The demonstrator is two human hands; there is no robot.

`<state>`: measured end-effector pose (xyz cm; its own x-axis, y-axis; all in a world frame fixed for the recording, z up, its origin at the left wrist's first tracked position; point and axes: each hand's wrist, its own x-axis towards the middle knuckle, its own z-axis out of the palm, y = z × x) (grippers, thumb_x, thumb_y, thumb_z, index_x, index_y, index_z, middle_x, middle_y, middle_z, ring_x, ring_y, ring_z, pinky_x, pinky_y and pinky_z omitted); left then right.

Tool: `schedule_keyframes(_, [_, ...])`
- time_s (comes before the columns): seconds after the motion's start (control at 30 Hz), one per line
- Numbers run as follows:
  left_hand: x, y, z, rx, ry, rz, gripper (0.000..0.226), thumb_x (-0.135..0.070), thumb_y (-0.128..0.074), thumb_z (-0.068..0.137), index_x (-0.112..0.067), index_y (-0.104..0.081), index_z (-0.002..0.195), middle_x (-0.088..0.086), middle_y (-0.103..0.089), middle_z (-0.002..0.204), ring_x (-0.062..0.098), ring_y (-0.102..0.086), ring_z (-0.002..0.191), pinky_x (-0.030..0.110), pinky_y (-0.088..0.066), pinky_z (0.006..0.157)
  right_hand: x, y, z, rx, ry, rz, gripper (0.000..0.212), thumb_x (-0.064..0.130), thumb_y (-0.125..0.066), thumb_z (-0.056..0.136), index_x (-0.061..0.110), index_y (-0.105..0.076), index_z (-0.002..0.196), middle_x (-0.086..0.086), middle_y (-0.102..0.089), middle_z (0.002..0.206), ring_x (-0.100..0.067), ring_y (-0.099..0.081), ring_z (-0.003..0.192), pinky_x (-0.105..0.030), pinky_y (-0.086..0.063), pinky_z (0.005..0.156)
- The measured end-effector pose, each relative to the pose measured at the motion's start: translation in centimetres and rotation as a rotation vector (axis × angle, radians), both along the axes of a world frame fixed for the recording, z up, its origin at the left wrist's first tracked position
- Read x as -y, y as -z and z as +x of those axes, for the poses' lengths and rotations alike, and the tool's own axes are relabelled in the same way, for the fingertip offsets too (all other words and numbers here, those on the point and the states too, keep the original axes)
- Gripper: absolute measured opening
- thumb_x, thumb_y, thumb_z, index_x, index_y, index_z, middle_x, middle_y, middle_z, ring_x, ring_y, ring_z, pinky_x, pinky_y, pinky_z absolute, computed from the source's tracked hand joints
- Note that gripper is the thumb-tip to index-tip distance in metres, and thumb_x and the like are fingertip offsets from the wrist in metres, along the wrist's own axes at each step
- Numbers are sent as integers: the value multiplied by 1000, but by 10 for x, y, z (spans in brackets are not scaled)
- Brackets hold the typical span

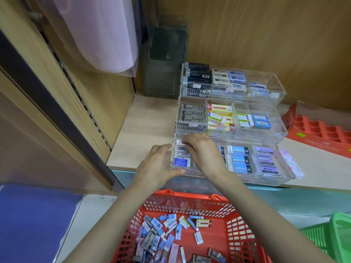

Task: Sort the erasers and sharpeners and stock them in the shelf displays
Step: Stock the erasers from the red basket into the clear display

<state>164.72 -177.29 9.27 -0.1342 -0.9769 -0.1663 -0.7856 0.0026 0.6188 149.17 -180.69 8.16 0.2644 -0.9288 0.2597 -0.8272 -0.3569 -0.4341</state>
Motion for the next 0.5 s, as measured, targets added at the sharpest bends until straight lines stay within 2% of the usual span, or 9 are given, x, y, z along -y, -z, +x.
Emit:
schedule_keyframes(0.1, [1, 13, -5, -14, 30, -32, 87, -44, -75, 74, -27, -27, 146, -3, -44, 137, 16, -49, 121, 39, -45, 94, 9, 5, 7, -73, -13, 0, 9, 5, -59, 83, 1, -67, 83, -13, -61, 88, -37, -61, 75, -44, -51, 59])
schedule_keyframes(0.2, [3, 18, -6, -13, 12, -84, 82, -41, -74, 75, -32, -29, 144, -5, -51, 130, 15, -52, 117, 37, -46, 90, 16, 5, 8, -116, 27, -66, 5, 1, -67, 70, 6, -64, 69, -10, -59, 72, -33, -60, 65, -32, -45, 52])
schedule_keyframes(0.33, [4, 20, -8, 16, 16, -115, 77, -40, -73, 76, -34, -31, 141, -5, -54, 124, 15, -54, 112, 32, -46, 84, 19, 5, 11, -305, 90, -152, 27, 4, -83, 43, 17, -60, 53, 3, -55, 54, -25, -53, 61, -27, -39, 54])
schedule_keyframes(0.5, [7, 18, -8, 23, -3, -119, 75, -40, -77, 72, -32, -38, 135, -5, -55, 120, 16, -57, 108, 34, -47, 83, 19, 0, 15, -402, 120, -133, 30, 7, -84, 36, 18, -58, 47, 3, -55, 52, -24, -54, 59, -26, -35, 58])
